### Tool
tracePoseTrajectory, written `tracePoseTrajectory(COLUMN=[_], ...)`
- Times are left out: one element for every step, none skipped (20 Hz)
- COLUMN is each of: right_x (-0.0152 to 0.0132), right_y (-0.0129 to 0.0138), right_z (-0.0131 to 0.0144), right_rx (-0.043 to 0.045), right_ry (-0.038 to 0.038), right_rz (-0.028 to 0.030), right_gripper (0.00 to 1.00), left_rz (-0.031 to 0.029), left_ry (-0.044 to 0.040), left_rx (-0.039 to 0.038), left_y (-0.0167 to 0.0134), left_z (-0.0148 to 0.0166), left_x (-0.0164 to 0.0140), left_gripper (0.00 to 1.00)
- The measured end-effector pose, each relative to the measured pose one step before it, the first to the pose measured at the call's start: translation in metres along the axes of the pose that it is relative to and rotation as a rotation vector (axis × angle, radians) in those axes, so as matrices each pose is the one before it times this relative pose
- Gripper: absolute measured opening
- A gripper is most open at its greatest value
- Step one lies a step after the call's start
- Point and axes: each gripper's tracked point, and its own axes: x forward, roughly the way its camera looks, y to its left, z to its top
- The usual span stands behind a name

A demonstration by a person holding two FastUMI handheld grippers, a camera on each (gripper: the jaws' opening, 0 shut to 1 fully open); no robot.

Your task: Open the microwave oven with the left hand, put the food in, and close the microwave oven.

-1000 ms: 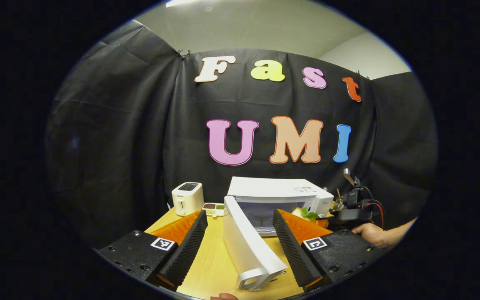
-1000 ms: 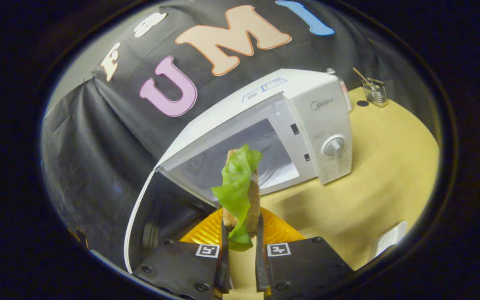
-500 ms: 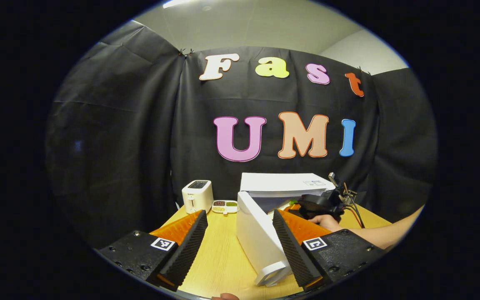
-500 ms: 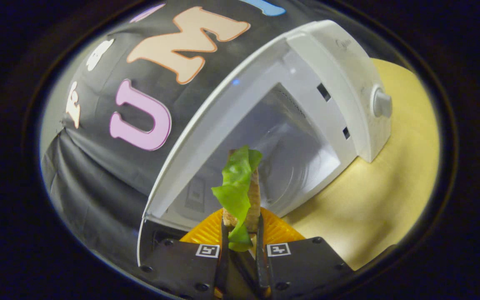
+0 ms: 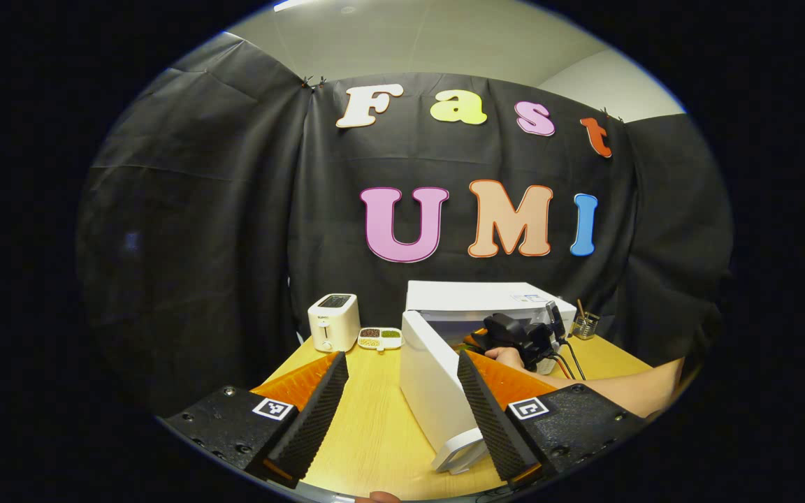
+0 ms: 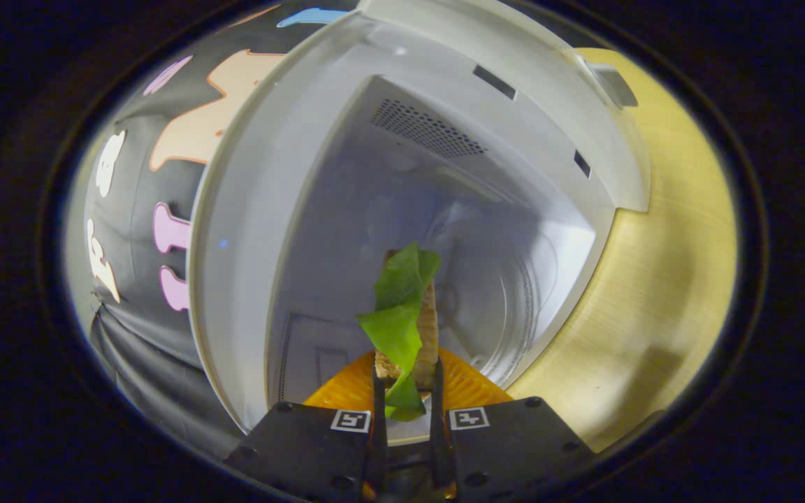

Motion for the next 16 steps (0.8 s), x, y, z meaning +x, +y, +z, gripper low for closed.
tracePoseTrajectory(right_x=[0.00423, 0.00276, 0.00082, 0.00163, 0.00052, 0.00059, 0.00053, 0.00034, -0.00049, -0.00005, -0.00118, -0.00126, -0.00054, 0.00818, -0.00879, -0.00078], right_y=[-0.00463, -0.00459, -0.00304, -0.00037, -0.00131, -0.00085, -0.00165, -0.00041, -0.00207, 0.00061, -0.00327, -0.00387, -0.00257, -0.0061, -0.00261, -0.00288], right_z=[-0.00179, -0.00107, -0.00019, 0.00028, -0.00122, -0.00074, -0.00293, -0.00046, 0.00127, 0.00243, -0.00087, -0.00055, -0.00111, -0.00455, -0.00016, -0.00035], right_rx=[-0.00539, -0.0032, -0.00337, -0.00793, -0.01367, -0.00395, 0.00508, 0.00586, -0.00424, -0.01287, -0.01733, -0.01426, 0.00234, -0.00606, -0.00426, -0.01422], right_ry=[0.00502, -0.00154, -0.00772, -0.00579, -0.00284, 0.00351, 0.01061, 0.00629, -0.00066, -0.00369, -0.00003, 0.01414, 0.01449, 0.01646, 0.02201, 0.00756], right_rz=[-0.01154, -0.01192, -0.00677, 0.001, -0.00261, -0.00035, -0.00467, -0.00356, -0.00527, -0.00158, -0.01841, -0.01275, -0.01674, -0.01671, -0.01029, -0.01385], right_gripper=[0.27, 0.27, 0.26, 0.27, 0.27, 0.26, 0.26, 0.27, 0.27, 0.24, 0.24, 0.43, 0.42, 0.36, 0.4, 0.39], left_rz=[0.00679, 0.00454, 0.00635, 0.0043, 0.00224, -0.00056, -0.00324, -0.00155, -0.00237, -0.00124, -0.00377, -0.00282, -0.00683, -0.00558, -0.00236, -0.00214], left_ry=[-0.00221, -0.00145, -0.00032, 0.00625, 0.00089, -0.00041, 0.00065, 0.00186, 0.00218, 0.002, -0.00087, -0.00254, -0.00294, -0.0004, -0.0056, -0.00454], left_rx=[0.00102, 0.00422, 0.00767, 0.00522, 0.00356, 0.00106, -0.00096, -0.00095, -0.00052, -0.00138, -0.00105, 0.00113, 0.00248, 0.00717, 0.00812, 0.0051], left_y=[0.00354, 0.00165, 0.00284, 0.00156, 0.00109, -0.00026, -0.00183, -0.0013, -0.00155, -0.00149, -0.00159, -0.00197, -0.00265, -0.00284, -0.00124, -0.00124], left_z=[0.00079, -0.00099, -0.00117, -0.00122, -0.00137, -0.00052, 0.00045, -0.00159, -0.00111, -0.00076, 0.00092, 0.0004, 0.00208, 0.00019, 0.0021, 0.00275], left_x=[-0.00137, -0.0009, -0.00064, -0.00011, -0.00159, -0.00028, 0.00021, -0.00008, 0.00004, 0.00027, 0.00012, 0.00013, 0.0008, 0.00159, -0.00061, 0.00042], left_gripper=[0.96, 0.96, 0.96, 0.96, 0.96, 0.96, 0.96, 0.96, 0.96, 0.96, 0.96, 0.96, 0.96, 0.96, 0.96, 0.96])
